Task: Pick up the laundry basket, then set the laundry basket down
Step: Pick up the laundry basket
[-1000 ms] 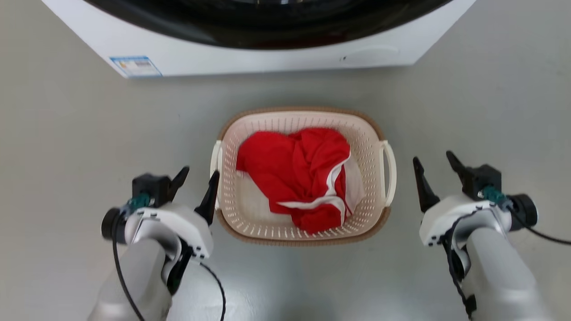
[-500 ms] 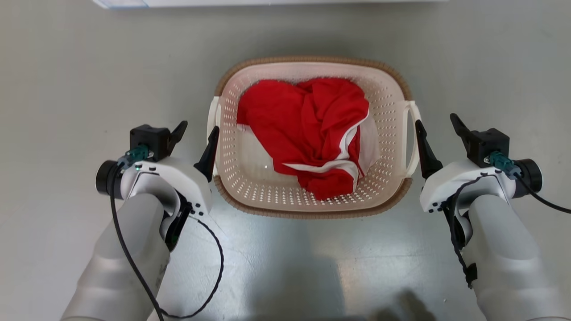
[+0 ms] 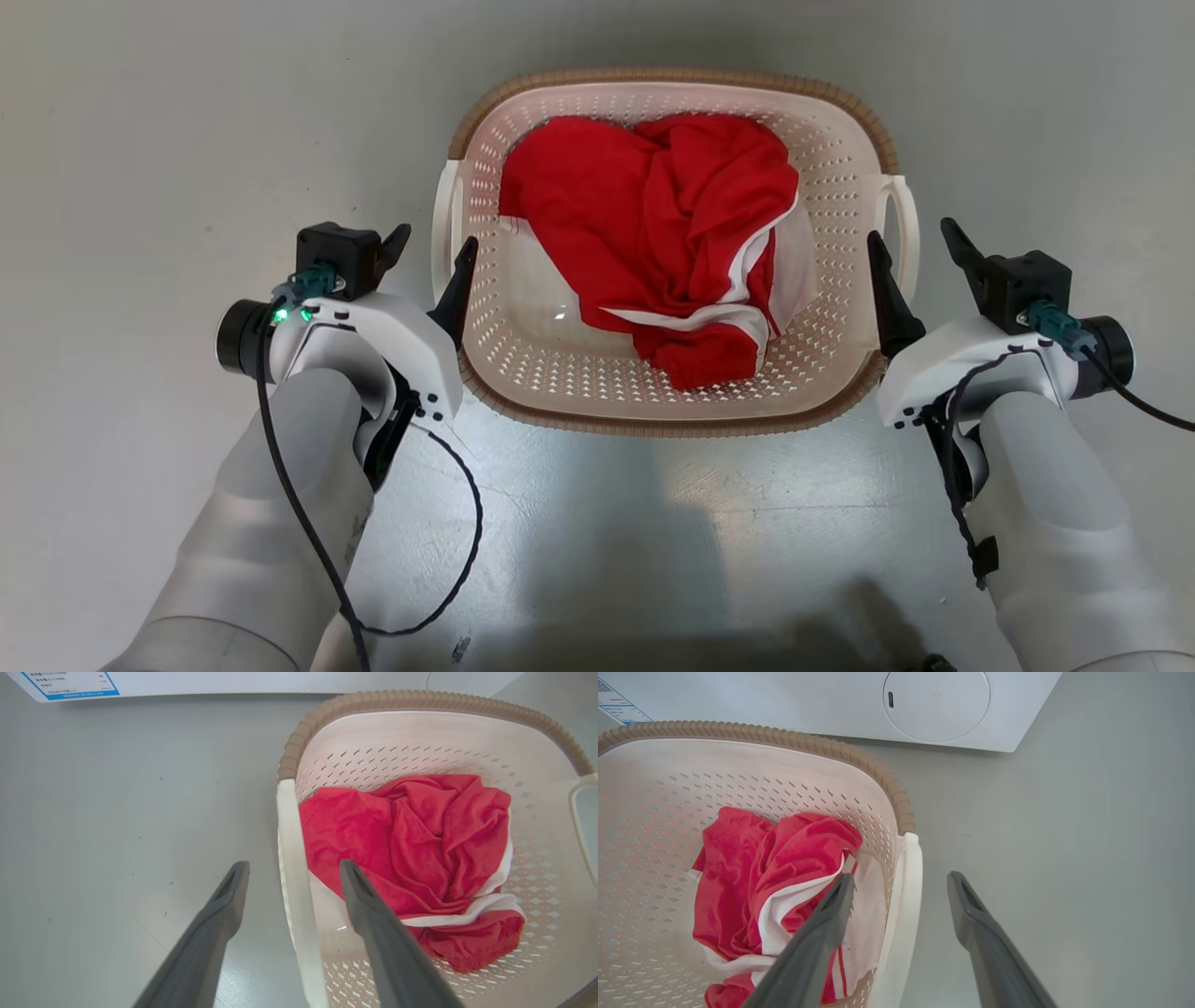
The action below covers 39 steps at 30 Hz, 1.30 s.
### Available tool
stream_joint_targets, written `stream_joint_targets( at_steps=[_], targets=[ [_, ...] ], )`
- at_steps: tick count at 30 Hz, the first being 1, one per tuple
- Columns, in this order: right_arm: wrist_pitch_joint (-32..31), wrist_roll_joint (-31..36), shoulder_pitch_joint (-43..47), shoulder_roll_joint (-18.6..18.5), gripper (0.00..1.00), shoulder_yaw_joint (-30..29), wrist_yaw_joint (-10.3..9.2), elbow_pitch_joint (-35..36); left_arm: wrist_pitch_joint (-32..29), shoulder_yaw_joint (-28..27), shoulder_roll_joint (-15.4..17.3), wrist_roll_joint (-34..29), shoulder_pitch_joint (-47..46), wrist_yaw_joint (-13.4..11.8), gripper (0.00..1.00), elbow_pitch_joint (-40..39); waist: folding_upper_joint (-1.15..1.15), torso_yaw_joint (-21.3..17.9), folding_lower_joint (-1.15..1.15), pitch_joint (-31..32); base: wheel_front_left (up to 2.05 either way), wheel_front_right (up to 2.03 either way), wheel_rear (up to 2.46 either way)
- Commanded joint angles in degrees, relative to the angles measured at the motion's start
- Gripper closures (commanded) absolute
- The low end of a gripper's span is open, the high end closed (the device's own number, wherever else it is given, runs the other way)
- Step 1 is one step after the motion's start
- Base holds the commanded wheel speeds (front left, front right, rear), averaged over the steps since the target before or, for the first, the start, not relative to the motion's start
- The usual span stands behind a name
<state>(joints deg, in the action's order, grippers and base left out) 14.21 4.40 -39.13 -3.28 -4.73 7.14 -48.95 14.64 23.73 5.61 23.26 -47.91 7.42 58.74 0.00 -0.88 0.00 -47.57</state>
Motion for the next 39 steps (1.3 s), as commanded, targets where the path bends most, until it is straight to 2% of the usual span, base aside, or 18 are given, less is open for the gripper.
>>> stream_joint_targets(
  at_steps=[1, 14, 39],
  targets=[
    [0.79, -0.54, 1.03, 0.40, 0.00, 1.43, 0.35, 0.55, 0.36, -1.16, 1.30, -0.30, -0.26, 0.07, 0.00, -0.13, 0.00, 0.14, 0.00, -0.38, 0.00, 0.00, 0.00],
    [0.79, -3.30, -0.74, 0.40, 0.00, 3.26, 0.35, -0.56, 0.36, -1.67, -0.48, -1.70, -1.78, -0.23, 0.00, 2.03, 0.00, 0.19, 0.00, -3.00, 0.00, 0.00, 0.00],
    [0.79, -6.70, -0.87, 0.40, 0.00, 5.51, 0.35, -1.10, 0.36, -2.99, -0.15, -3.49, -2.83, -0.44, 0.00, 3.67, 0.00, -1.07, 0.00, -5.09, 0.00, 0.00, 0.00]
  ],
)
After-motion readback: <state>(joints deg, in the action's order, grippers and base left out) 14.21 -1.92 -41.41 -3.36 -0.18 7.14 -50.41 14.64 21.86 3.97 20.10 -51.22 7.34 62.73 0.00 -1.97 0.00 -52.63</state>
